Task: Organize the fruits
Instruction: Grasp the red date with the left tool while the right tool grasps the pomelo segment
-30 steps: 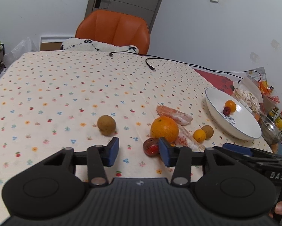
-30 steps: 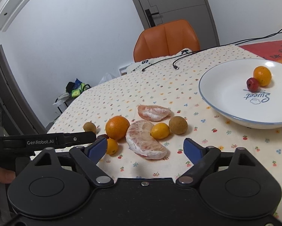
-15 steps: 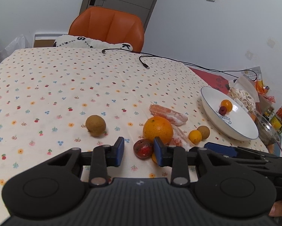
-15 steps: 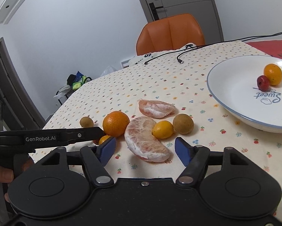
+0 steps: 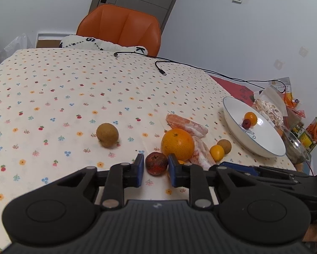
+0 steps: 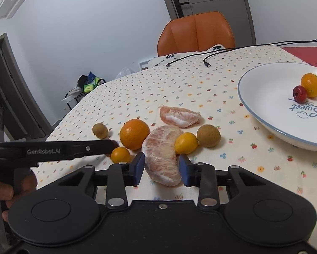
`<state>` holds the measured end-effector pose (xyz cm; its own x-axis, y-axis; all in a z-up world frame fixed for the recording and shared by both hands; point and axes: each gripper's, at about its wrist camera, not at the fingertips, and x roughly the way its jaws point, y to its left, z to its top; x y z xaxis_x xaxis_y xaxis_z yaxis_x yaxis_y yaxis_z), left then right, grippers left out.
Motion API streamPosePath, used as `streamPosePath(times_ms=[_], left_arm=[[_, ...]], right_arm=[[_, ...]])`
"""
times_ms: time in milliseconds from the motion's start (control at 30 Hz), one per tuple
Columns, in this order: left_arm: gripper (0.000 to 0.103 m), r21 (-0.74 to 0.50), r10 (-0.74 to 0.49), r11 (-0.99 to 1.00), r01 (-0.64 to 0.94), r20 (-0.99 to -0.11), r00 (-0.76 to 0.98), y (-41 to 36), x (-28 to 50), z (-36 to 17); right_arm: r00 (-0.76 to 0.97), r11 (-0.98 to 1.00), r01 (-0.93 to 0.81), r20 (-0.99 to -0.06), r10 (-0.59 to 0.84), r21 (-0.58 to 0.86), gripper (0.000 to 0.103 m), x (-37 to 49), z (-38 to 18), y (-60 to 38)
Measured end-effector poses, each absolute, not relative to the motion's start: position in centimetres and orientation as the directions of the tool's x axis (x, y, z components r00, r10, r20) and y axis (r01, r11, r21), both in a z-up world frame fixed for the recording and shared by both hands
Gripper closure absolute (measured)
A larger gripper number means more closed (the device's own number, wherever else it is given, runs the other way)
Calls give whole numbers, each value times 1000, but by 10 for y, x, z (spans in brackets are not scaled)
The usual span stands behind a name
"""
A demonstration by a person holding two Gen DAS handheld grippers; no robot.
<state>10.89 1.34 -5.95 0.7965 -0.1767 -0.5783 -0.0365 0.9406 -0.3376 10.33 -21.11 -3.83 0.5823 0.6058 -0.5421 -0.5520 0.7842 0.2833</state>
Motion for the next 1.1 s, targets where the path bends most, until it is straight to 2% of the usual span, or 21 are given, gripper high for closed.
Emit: streamPosePath(times_ms=[400,833,1100], left_arm=[[83,-352,-199,936,-20,-574,794,11,107,-60],[83,-366,-209,930,-21,-576,790,14,109,-61],[83,-355,-187,934,-33,-565,804,17,103,-53]], right_arm=[[548,774,-550,-563,618,315,70,95,-36,-221],[558,778,-559,-564,609,287,61,102,-37,-207],[575,787,-562,-564,593,254,59,103,-38,-199]])
